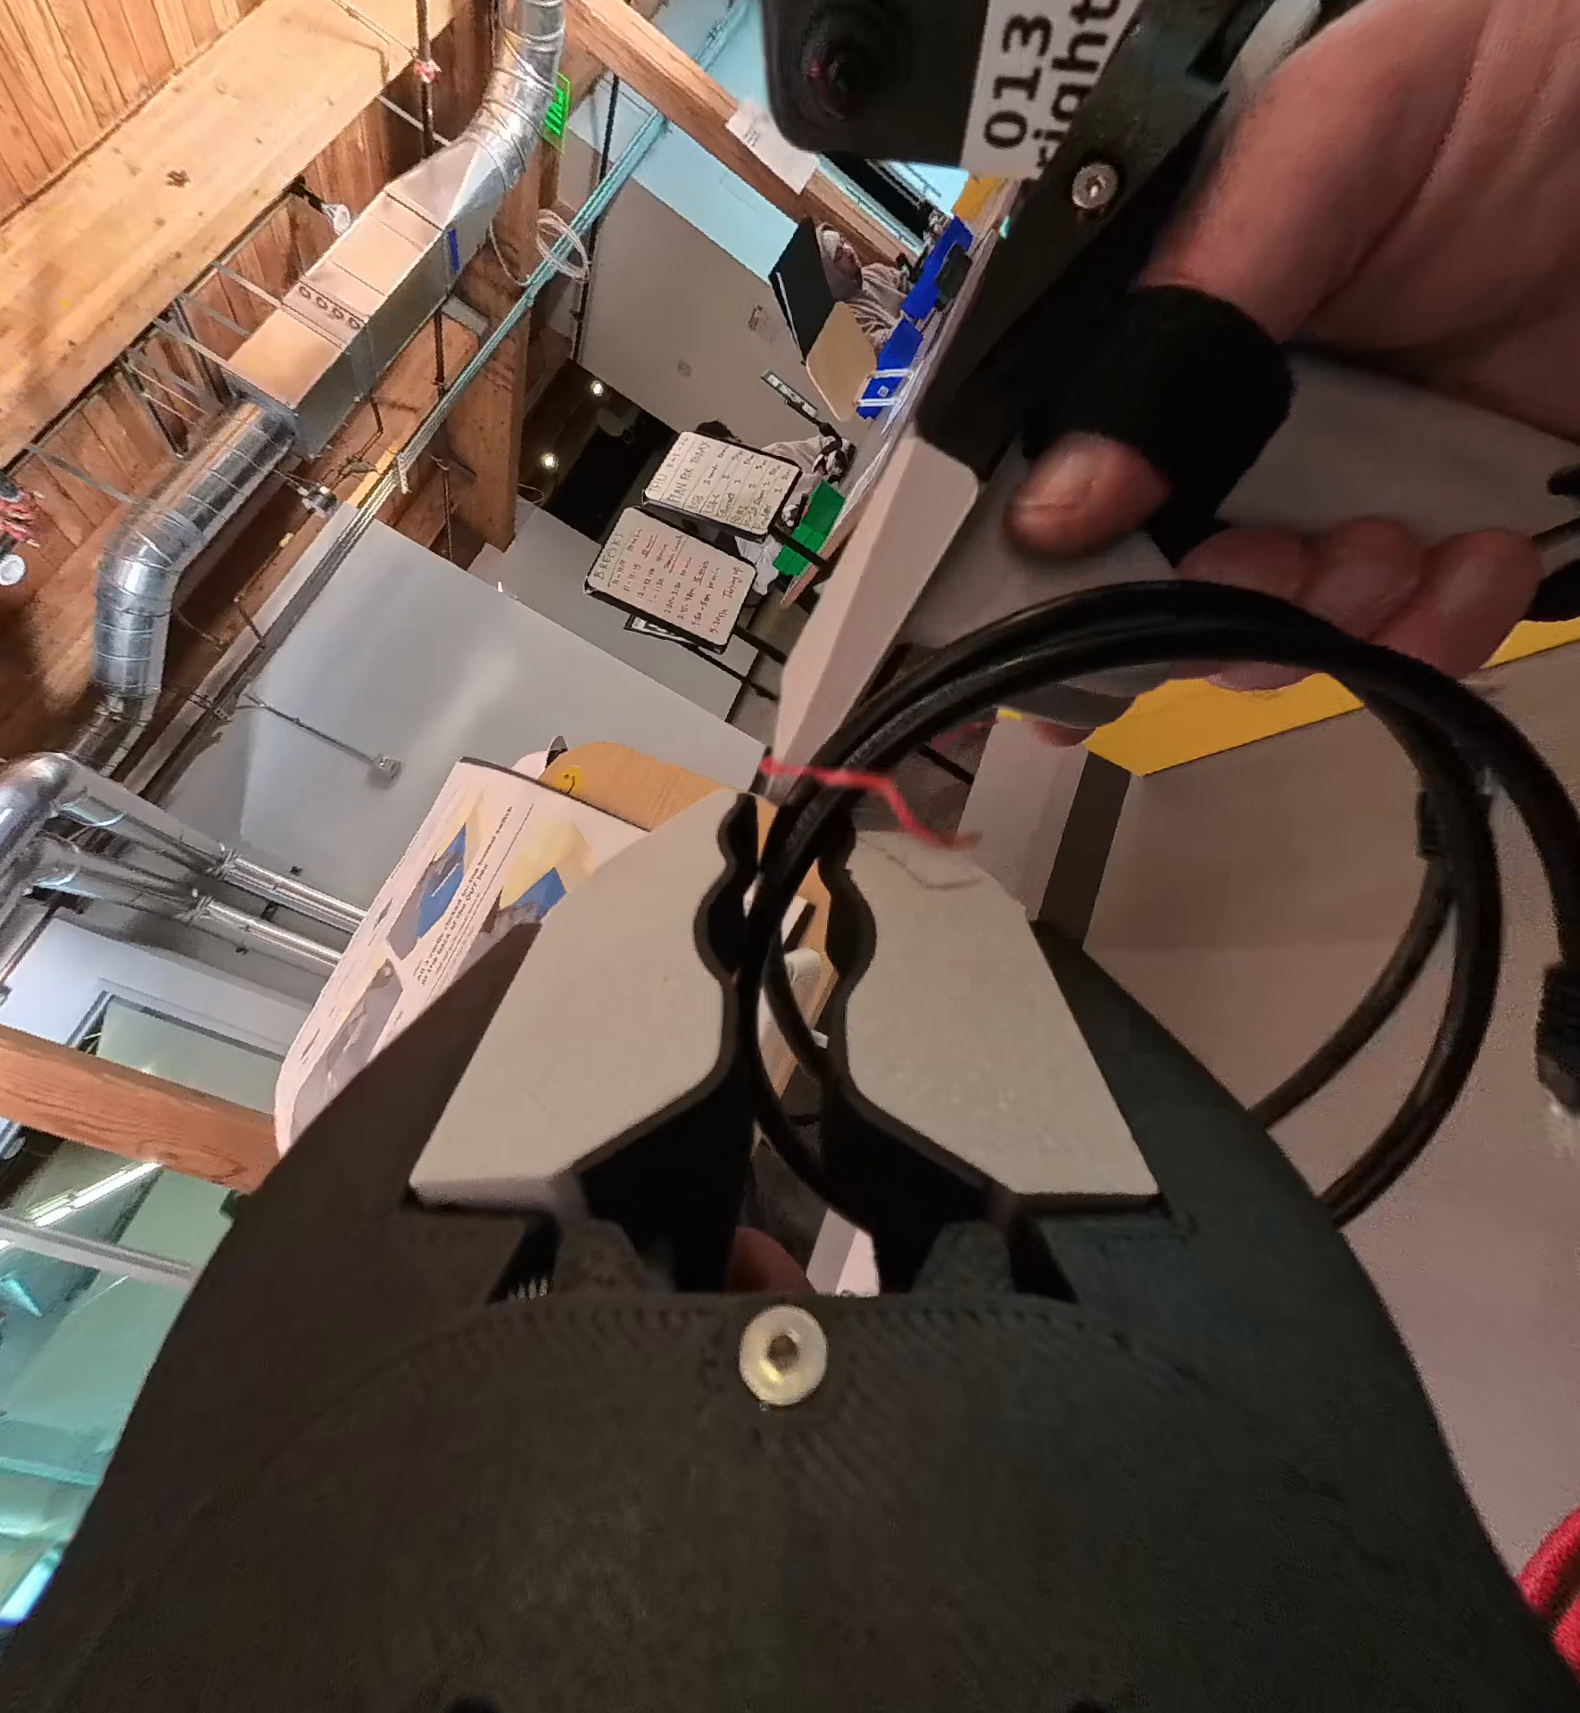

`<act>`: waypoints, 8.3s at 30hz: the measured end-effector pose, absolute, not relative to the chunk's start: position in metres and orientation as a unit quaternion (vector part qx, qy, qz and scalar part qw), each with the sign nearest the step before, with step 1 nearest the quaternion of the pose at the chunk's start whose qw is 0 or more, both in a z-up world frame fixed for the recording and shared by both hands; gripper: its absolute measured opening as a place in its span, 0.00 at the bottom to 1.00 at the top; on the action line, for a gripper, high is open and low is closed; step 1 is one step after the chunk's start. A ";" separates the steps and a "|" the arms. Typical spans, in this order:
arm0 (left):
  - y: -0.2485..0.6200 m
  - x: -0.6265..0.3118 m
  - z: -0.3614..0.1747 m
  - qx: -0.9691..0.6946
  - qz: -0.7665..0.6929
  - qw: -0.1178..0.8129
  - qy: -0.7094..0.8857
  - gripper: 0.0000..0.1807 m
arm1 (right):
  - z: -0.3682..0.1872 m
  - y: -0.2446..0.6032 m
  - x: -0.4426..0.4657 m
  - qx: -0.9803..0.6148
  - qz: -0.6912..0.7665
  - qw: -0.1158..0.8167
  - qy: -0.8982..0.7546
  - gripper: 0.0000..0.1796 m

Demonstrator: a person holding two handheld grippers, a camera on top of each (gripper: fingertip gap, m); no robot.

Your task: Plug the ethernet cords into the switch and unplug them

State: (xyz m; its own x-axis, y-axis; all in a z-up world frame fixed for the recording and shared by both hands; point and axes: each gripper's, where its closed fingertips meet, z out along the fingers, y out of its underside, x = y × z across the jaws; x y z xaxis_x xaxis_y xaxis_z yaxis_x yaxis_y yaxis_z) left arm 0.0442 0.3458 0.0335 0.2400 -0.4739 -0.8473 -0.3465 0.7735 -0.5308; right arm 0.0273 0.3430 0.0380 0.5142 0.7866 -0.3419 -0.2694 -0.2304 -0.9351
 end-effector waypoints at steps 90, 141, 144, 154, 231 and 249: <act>0.281 0.119 -0.001 -0.336 -0.166 0.657 0.654 0.05 | 0.000 0.276 0.111 -0.716 0.371 0.570 -0.159 0.00; 0.304 0.117 -0.033 -0.351 -0.096 0.620 0.695 0.06 | -0.035 0.280 0.088 -0.699 0.520 0.480 -0.106 0.00; 0.304 0.117 -0.035 -0.351 -0.098 0.617 0.697 0.06 | -0.036 0.280 0.086 -0.698 0.523 0.477 -0.108 0.00; 0.307 0.112 -0.041 -0.382 -0.101 0.600 0.696 0.06 | -0.039 0.281 0.081 -0.695 0.534 0.474 -0.091 0.00; 0.129 0.085 -0.069 -0.156 -0.134 0.323 0.924 0.19 | -0.063 0.167 0.070 -0.531 0.677 0.489 0.143 0.00; 0.131 0.082 -0.065 -0.151 -0.134 0.342 0.918 0.07 | -0.064 0.168 0.072 -0.537 0.669 0.494 0.142 0.00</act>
State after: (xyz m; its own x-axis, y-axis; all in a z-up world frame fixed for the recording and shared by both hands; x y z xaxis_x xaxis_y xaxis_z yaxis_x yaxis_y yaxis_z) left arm 0.0824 0.1310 -0.0650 -0.7207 -0.3687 -0.5871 -0.1848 0.9184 -0.3499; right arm 0.0716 0.1678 -0.0642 0.0645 0.5086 -0.8586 -0.8139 -0.4710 -0.3402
